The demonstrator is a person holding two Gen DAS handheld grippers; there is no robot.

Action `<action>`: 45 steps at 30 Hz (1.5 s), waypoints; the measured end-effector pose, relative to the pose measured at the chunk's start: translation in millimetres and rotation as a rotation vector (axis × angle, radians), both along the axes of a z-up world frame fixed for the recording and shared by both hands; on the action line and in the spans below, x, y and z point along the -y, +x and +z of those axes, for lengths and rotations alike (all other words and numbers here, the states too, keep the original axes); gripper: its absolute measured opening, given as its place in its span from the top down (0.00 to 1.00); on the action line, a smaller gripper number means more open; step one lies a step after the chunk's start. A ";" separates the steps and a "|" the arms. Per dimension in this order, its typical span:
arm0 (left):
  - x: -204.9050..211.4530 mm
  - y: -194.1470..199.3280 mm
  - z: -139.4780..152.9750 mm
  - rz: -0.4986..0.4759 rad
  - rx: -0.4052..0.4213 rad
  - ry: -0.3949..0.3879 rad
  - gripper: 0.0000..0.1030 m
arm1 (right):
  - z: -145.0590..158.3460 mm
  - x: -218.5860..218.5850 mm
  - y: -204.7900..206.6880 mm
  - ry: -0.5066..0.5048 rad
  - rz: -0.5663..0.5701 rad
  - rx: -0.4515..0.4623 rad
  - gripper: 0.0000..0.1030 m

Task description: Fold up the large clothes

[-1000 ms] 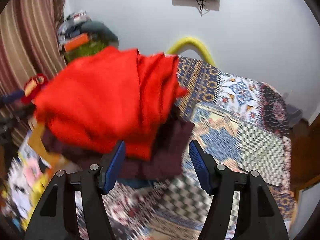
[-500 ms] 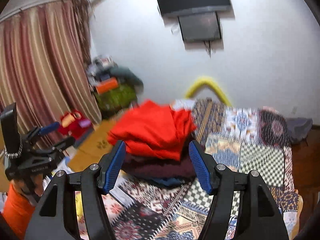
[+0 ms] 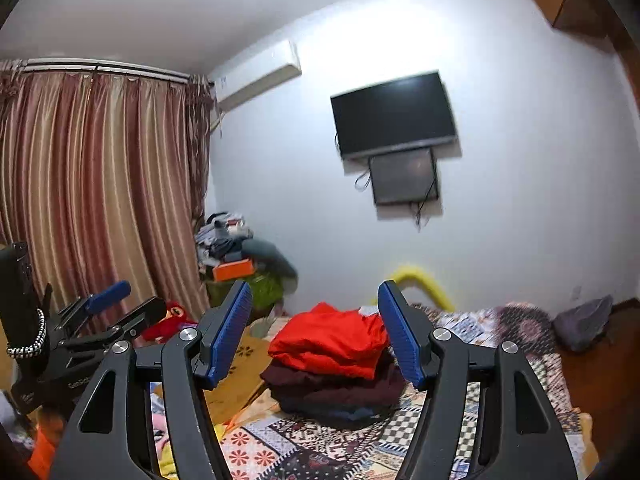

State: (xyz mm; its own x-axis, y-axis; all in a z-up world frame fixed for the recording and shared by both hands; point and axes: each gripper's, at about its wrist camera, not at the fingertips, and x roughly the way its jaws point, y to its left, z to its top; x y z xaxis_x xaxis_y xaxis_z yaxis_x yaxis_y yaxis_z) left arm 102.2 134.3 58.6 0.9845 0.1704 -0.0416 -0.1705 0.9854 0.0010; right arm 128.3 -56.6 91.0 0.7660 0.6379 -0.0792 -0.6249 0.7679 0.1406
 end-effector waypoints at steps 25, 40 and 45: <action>3.4 -54.8 -23.7 0.073 0.024 -0.090 0.00 | -18.9 -7.1 -33.4 -0.096 -0.117 0.075 0.00; -0.3 -48.2 -27.4 0.093 0.013 -0.113 0.00 | -23.0 -2.0 -34.0 -0.095 -0.113 0.051 0.00; -0.6 -46.4 -28.7 0.096 0.008 -0.119 0.00 | -23.4 -1.0 -33.7 -0.097 -0.113 0.044 0.00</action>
State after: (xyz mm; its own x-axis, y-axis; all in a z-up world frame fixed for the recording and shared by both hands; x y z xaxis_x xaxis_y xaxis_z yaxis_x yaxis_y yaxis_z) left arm 55.8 134.9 29.9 0.9642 0.2584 -0.0592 -0.2637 0.9575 -0.1170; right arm 94.6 -55.7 67.6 0.8364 0.5387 -0.1013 -0.5379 0.8422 0.0370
